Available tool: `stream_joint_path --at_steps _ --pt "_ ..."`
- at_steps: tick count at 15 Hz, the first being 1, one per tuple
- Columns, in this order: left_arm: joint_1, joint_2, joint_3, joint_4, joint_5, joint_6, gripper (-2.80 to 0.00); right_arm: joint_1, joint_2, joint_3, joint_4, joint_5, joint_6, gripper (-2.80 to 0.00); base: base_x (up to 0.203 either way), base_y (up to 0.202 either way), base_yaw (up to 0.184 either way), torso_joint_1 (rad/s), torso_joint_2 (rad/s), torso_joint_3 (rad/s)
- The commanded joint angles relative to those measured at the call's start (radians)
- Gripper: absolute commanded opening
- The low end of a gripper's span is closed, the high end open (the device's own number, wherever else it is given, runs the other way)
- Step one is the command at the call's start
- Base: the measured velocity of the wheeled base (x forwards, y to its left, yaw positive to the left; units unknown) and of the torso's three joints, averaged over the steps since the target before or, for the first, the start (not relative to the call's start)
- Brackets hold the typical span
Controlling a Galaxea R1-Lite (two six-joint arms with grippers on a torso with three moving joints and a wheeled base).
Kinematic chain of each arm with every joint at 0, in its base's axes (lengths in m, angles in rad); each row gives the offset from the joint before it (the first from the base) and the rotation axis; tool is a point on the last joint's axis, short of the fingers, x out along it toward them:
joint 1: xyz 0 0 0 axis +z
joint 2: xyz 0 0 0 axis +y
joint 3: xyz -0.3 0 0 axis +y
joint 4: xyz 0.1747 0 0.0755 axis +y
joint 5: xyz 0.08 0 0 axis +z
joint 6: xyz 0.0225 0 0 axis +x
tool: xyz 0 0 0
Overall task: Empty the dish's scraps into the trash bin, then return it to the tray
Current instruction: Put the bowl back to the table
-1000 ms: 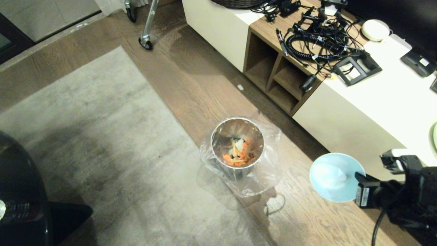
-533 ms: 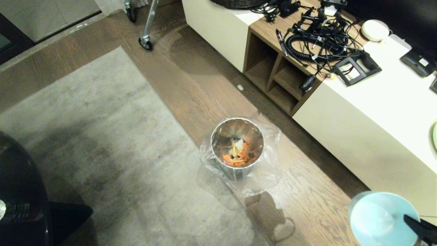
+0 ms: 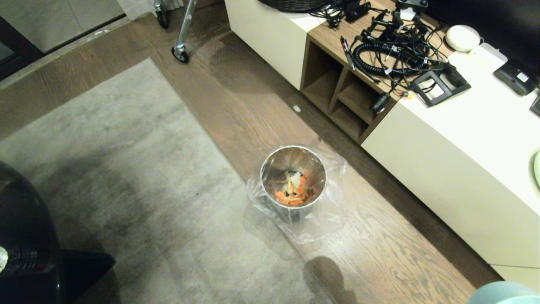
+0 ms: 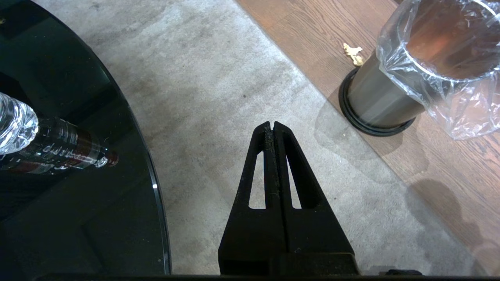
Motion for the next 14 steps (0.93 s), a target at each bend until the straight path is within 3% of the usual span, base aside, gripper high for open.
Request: stream_joint_path --at_steps 1,14 --pt "0.0 0.0 0.0 0.0 0.001 0.0 -2.8 -0.009 -0.155 0.004 0.0 0.005 -0.013 -2.8 0.0 0.0 0.0 0.0 0.0 0.0" --pt "0.0 0.0 0.0 0.0 0.001 0.0 -2.8 -0.009 -0.153 0.004 -0.002 0.002 0.025 -2.8 0.0 0.0 0.0 0.0 0.0 0.0"
